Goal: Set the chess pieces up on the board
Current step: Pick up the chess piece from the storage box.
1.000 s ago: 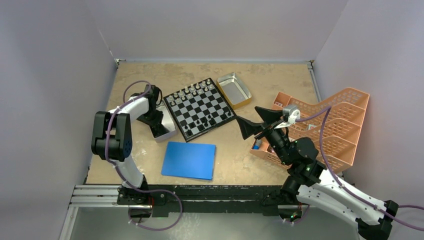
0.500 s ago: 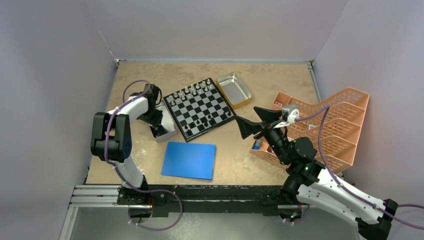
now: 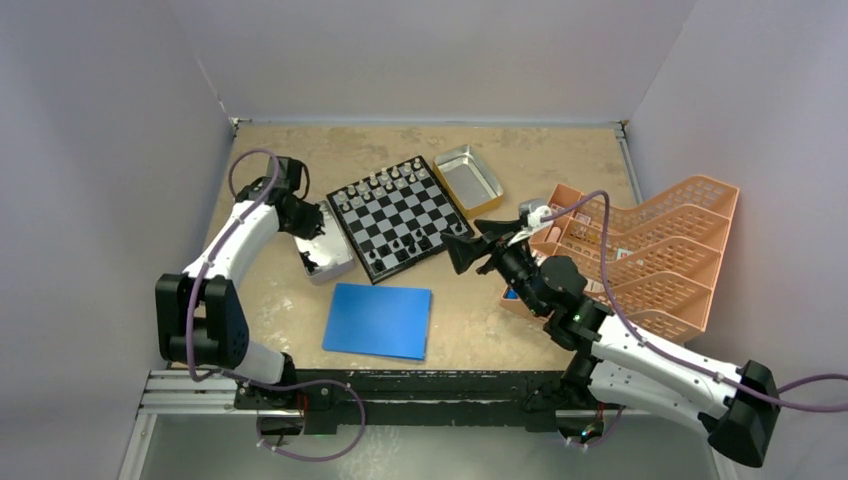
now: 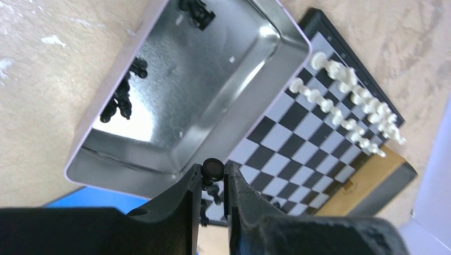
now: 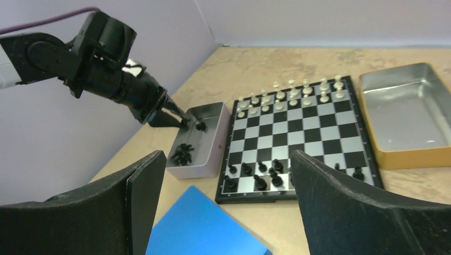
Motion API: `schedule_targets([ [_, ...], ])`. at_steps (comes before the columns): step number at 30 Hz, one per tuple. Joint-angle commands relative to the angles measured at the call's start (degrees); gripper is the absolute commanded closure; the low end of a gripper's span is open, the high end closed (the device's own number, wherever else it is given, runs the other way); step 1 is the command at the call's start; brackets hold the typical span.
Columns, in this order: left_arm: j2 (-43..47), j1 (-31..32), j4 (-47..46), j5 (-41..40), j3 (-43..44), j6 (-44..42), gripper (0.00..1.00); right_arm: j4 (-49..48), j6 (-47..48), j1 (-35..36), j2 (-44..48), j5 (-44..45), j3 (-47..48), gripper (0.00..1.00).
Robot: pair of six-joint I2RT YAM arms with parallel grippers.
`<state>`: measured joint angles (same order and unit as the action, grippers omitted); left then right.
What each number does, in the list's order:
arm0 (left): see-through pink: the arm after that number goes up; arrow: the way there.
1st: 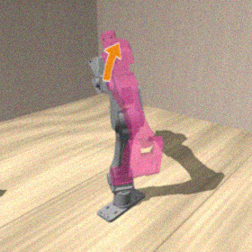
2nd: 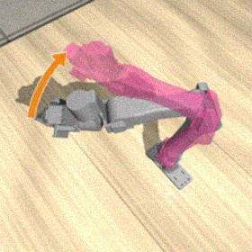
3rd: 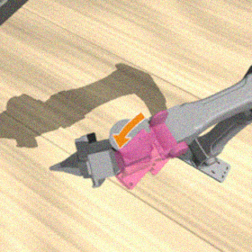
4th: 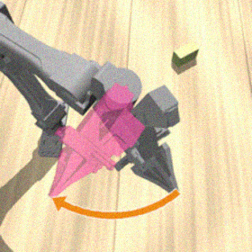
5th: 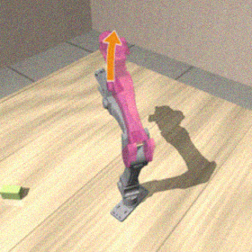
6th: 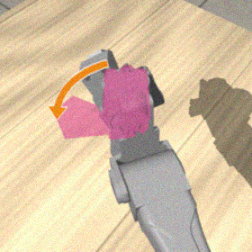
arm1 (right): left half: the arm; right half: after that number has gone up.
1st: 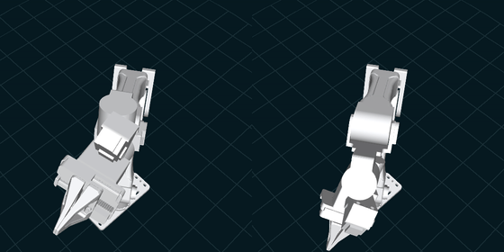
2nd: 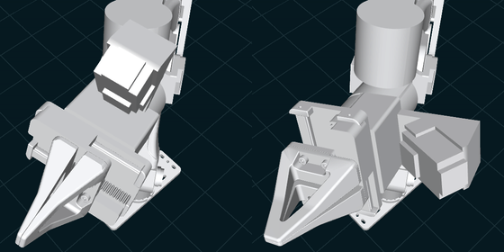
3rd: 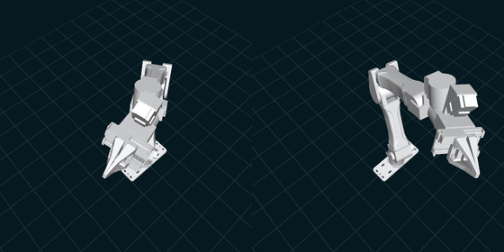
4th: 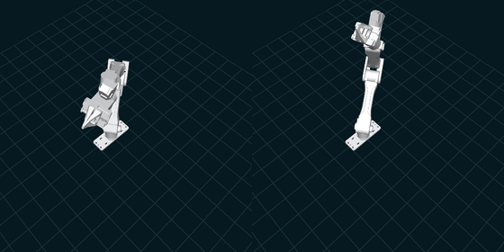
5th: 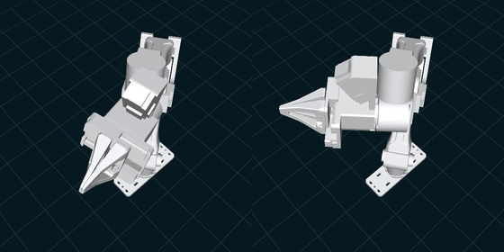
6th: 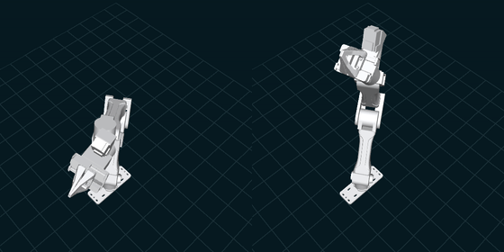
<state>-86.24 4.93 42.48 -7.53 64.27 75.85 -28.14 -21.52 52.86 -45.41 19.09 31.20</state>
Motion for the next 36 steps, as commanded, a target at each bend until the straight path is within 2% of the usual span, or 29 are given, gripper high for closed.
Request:
schedule_targets([
  [1,6.01,-0.45,-0.27,4.79,-0.51,0.17,0.84,-9.0,-4.22,0.11,-3.6,-4.17,3.5,0.12],
  [4,9.02,-0.6,-0.82,8.45,-2.11,0.21,0.84,-13.51,-5.71,0.11,-8.81,-5.83,4.05,0.18],
  [10,14.69,-0.55,-4.63,17.75,-8.95,3.7,0.84,-20.68,-6.56,0.12,-20.09,-8.87,7.24,0.35],
  [14,14.58,-0.62,-4.78,22.66,-8.27,3.38,0.84,-26.41,-8.43,0.14,-26.14,-10.4,8.82,0.49],
  [18,15.17,-0.62,-4.32,25.0,-7.62,3.58,0.84,-32.72,-9.6,0.13,-33.9,-12.75,10.87,0.57],
  [27,17.99,-0.62,-5.3,29.07,-8.64,5.89,0.84,-39.04,-14.16,0.98,-46.15,-14.58,16.18,0.65],
  [36,18.6,-0.6,-6.38,32.18,-9.07,7.44,0.84,-45.24,-18.47,2.43,-53.44,-15.81,18.27,0.71],
])
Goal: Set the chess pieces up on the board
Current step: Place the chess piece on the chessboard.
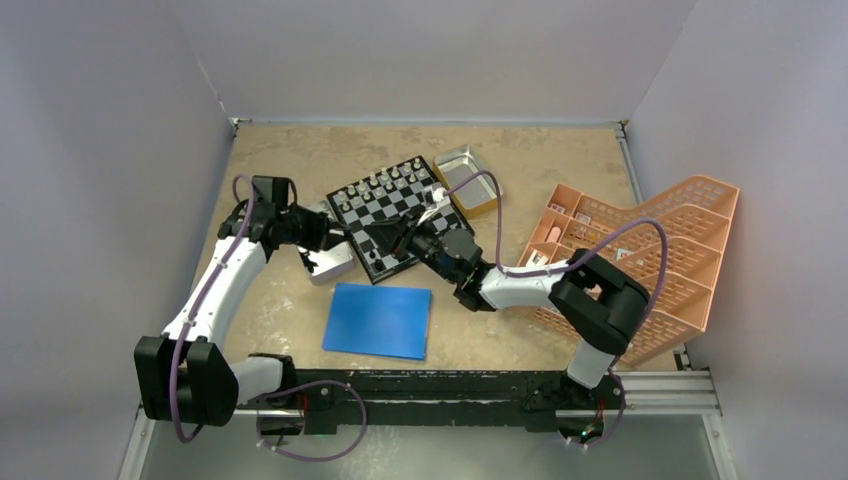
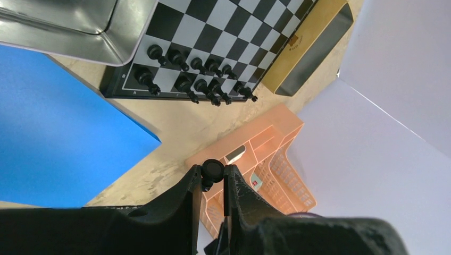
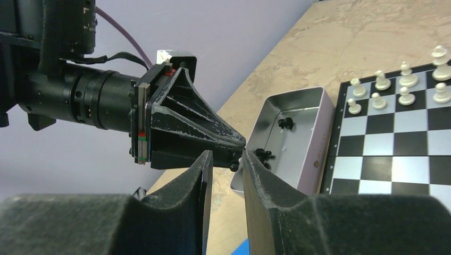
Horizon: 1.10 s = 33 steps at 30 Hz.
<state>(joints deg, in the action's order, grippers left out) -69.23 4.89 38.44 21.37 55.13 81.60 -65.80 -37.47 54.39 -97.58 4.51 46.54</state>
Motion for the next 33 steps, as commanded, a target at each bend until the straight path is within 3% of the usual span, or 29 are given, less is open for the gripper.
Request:
schedule_targets([
  [1,1.56,-0.58,-2.62,3.82,0.0,1.83,0.84,-8.59,-2.66,1.16,-2.12,-1.26,2.94,0.71],
  [23,3.63,-0.58,-4.39,7.64,-0.77,4.12,0.85,-4.73,-2.27,3.79,-5.5,7.77,5.98,0.78],
  [33,4.77,-0.53,-4.6,7.49,-0.91,4.68,0.87,-3.99,-2.35,4.42,-6.26,7.19,6.62,0.78],
])
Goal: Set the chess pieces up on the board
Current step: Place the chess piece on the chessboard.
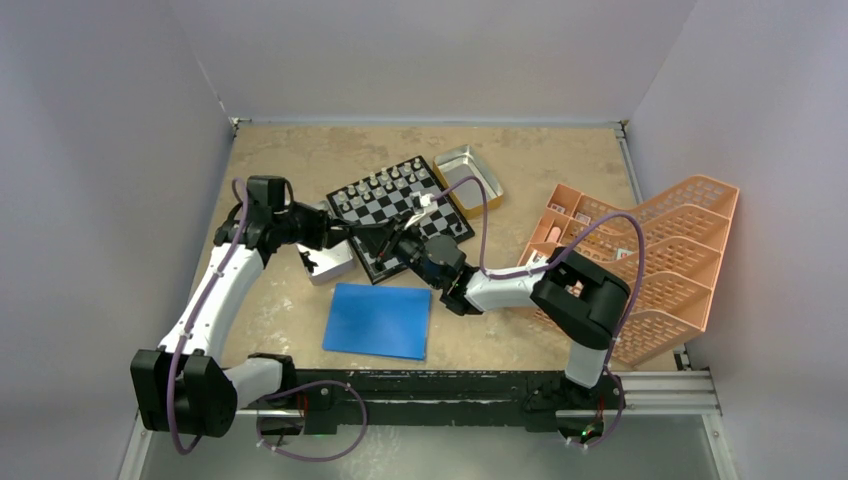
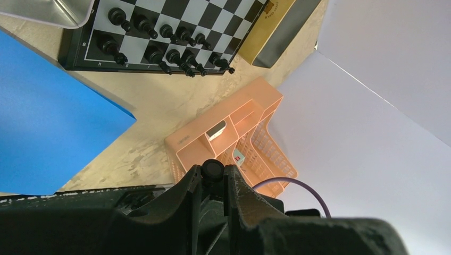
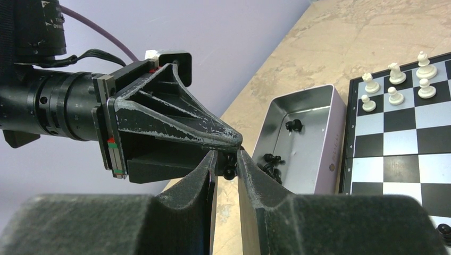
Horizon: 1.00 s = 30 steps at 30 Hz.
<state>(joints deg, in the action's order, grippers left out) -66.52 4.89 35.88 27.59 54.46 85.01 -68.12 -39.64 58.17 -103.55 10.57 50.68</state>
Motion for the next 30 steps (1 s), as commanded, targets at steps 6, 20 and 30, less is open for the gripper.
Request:
schedule_targets([
  [6,2.49,-0.58,-2.3,1.15,-0.23,1.69,0.87,-1.54,-0.24,1.24,-0.6,1.57,2.68,0.79],
  [20,3.32,-0.58,-3.16,0.98,-0.29,2.97,0.87,-2.48,-0.78,1.41,0.06,1.56,2.15,0.99],
  [30,5.26,-0.58,-5.32,0.31,-0.49,-2.86,0.56,4.01,4.54,-0.96,7.55,0.92,-1.29,1.0],
])
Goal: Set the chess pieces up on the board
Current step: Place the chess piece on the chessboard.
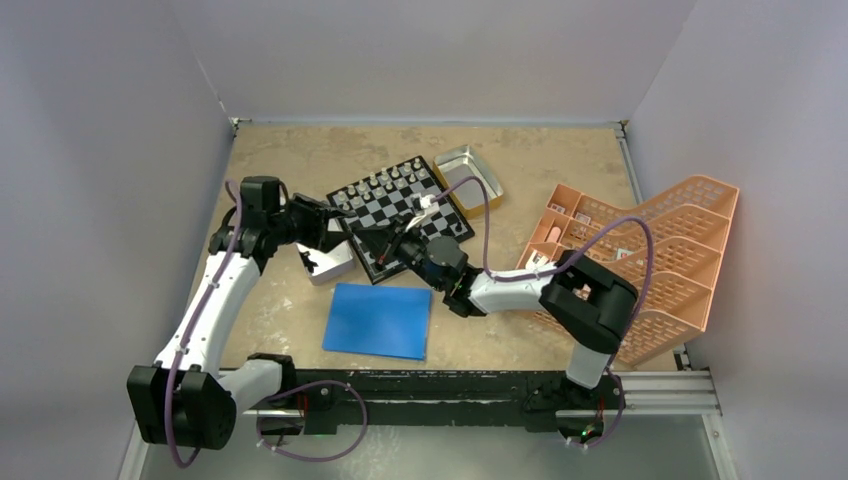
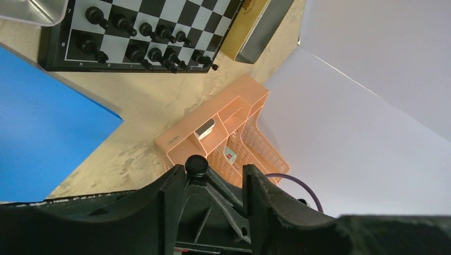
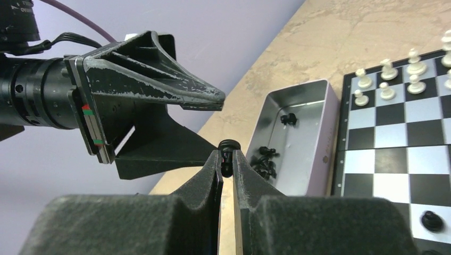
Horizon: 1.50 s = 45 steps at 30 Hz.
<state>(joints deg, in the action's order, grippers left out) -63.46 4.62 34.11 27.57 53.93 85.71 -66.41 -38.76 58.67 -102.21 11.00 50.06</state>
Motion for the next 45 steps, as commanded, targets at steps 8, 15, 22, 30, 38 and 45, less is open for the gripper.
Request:
schedule_targets([
  [8,5.99,-0.26,-8.96,-4.45,-0.46,-22.19,0.54,22.41,11.58,-11.58,16.63,-6.48,0.04,1.0],
  [15,5.6,-0.23,-20.42,3.47,-5.44,-47.87,0.51,47.41,19.88,-17.91,16.35,-3.07,11.12,1.0],
  [22,3.99,-0.18,-20.12,14.54,-7.29,-63.92,0.41,62.92,24.29,-23.17,9.19,-3.5,21.0,1.0],
  [30,5.93,-0.14,-14.36,14.78,-4.37,-72.21,0.39,78.17,27.31,-24.56,-2.05,-2.97,34.38,1.0],
  [38,8.53,-0.06,-15.14,14.45,-6.25,-71.16,0.39,83.31,29.12,-25.09,-8.12,-1.91,38.85,0.99],
  [45,9.58,-0.05,-14.28,13.25,-6.16,-71.79,0.39,87.68,30.27,-25.49,-12.5,-1.15,43.38,0.98],
])
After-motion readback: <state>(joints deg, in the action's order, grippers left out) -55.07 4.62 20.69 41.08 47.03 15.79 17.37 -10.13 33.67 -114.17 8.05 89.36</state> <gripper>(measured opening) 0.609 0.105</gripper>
